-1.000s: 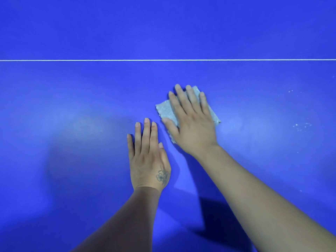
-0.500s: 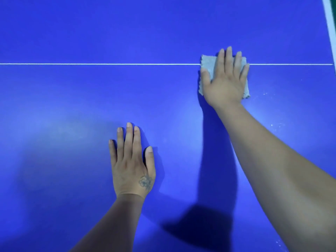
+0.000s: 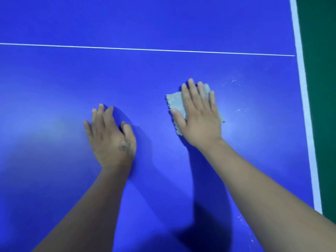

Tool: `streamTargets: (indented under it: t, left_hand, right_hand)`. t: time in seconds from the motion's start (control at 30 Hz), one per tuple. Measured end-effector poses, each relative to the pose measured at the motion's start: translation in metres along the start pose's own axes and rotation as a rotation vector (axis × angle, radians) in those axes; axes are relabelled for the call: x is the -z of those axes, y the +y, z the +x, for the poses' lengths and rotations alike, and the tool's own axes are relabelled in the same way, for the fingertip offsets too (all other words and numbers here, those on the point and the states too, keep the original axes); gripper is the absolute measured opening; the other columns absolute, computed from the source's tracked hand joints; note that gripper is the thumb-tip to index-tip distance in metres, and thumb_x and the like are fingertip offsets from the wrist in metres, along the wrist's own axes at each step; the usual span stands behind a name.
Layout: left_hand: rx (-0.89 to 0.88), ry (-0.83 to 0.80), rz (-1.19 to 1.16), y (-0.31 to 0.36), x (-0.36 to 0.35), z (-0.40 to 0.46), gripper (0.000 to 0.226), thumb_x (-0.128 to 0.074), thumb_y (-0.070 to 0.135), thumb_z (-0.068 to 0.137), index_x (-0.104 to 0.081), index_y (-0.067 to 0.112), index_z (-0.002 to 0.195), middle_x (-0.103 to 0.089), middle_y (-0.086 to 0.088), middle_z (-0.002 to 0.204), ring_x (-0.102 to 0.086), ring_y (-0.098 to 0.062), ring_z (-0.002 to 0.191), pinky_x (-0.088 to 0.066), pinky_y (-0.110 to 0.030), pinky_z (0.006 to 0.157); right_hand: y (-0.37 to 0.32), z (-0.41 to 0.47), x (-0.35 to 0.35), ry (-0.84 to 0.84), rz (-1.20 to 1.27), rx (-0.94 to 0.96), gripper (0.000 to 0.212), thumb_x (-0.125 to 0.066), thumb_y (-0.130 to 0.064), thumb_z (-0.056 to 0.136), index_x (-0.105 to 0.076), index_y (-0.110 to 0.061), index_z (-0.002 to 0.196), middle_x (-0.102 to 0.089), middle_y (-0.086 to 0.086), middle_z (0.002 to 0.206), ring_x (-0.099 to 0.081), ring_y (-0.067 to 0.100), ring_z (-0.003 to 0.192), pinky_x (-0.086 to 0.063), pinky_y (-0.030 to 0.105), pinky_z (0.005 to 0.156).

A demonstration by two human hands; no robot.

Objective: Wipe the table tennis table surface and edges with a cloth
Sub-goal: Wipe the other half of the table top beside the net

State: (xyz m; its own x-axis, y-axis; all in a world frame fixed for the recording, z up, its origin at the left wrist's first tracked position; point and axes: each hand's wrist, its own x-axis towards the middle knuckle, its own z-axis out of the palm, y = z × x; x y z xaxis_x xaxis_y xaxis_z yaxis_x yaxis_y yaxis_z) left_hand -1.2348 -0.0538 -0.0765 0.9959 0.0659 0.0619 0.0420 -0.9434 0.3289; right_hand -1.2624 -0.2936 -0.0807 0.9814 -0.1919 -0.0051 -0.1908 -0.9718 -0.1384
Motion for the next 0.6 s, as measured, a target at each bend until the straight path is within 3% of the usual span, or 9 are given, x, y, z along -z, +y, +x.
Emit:
streamTargets:
  t: [0.2,0.33,0.6]
  left_hand:
    - [-0.195,-0.068,0.125,0.067,-0.027,-0.031,0.065,-0.032,0.045,0.112,-0.026,0.016,0.17,-0.016,-0.01,0.179,-0.007,-0.029,0.167,-0.006,-0.058,0.133]
    - [-0.188,-0.045,0.167,0.064,-0.029,-0.029,0.065,-0.031,0.048,0.113,-0.025,0.018,0.17,-0.016,-0.011,0.179,-0.009,-0.029,0.167,-0.009,-0.059,0.132]
    - [-0.195,-0.012,0.193,0.064,-0.033,-0.028,0.062,-0.034,0.045,0.112,-0.032,0.018,0.169,-0.023,-0.011,0.177,-0.017,-0.031,0.165,-0.014,-0.059,0.131]
  right_hand:
    - [0.06,0.033,0.009,0.011,0.0,-0.252,0.079,-0.022,-0.064,0.107,-0.017,-0.016,0.169,-0.011,0.004,0.178,-0.004,0.026,0.165,-0.002,0.054,0.132]
    - [0.063,0.091,0.008,0.013,0.021,-0.339,0.079,-0.017,-0.062,0.106,-0.013,-0.016,0.17,-0.007,0.004,0.178,-0.001,0.028,0.165,0.001,0.055,0.132]
    - [-0.001,0.116,0.001,0.011,0.035,-0.159,0.08,-0.018,-0.063,0.105,-0.017,-0.016,0.17,-0.009,0.004,0.178,-0.002,0.029,0.164,-0.001,0.057,0.131]
